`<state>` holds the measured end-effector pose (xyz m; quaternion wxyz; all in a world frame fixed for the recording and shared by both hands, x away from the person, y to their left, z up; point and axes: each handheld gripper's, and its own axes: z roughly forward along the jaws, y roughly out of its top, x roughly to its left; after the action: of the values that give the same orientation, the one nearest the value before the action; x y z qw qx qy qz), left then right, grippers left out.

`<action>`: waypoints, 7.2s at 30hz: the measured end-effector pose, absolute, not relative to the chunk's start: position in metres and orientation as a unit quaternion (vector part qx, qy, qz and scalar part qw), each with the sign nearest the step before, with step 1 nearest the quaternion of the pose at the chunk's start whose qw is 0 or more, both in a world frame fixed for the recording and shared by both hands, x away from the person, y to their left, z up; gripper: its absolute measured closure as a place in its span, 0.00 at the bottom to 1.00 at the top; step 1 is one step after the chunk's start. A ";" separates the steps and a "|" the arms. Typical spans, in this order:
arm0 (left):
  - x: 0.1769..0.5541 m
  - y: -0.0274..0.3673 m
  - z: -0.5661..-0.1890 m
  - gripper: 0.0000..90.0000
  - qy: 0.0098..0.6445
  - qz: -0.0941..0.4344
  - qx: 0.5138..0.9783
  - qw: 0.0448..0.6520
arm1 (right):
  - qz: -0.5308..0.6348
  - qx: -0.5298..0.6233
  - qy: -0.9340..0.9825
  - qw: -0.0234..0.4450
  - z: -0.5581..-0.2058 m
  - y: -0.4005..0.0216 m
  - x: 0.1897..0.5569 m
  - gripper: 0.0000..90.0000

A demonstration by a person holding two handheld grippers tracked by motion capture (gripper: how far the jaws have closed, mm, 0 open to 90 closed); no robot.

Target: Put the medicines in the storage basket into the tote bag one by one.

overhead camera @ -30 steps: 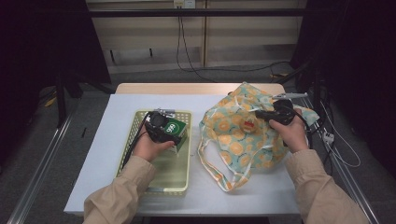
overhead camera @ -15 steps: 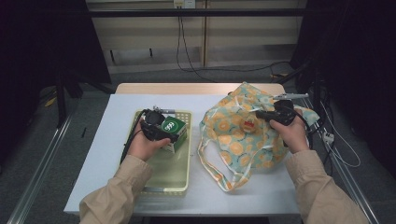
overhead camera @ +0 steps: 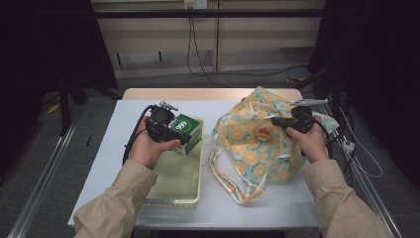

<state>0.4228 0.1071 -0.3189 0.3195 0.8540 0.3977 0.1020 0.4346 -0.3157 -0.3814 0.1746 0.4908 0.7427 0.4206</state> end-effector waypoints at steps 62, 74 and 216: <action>0.416 -0.078 -0.349 0.19 0.279 0.020 0.891 0.359 | 0.442 0.490 0.732 0.171 -0.374 -0.320 0.430 1.00; 0.417 -0.102 -0.370 0.19 0.275 0.023 0.898 0.343 | 0.443 0.492 0.730 0.172 -0.372 -0.322 0.431 1.00; 0.421 0.166 -0.315 0.14 0.407 0.161 0.842 0.314 | 0.432 0.497 0.731 0.180 -0.371 -0.317 0.426 1.00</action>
<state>0.4214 0.1661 -0.3154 0.3142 0.8424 0.4069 0.1614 0.4256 -0.3168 -0.3706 0.1801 0.4967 0.7310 0.4319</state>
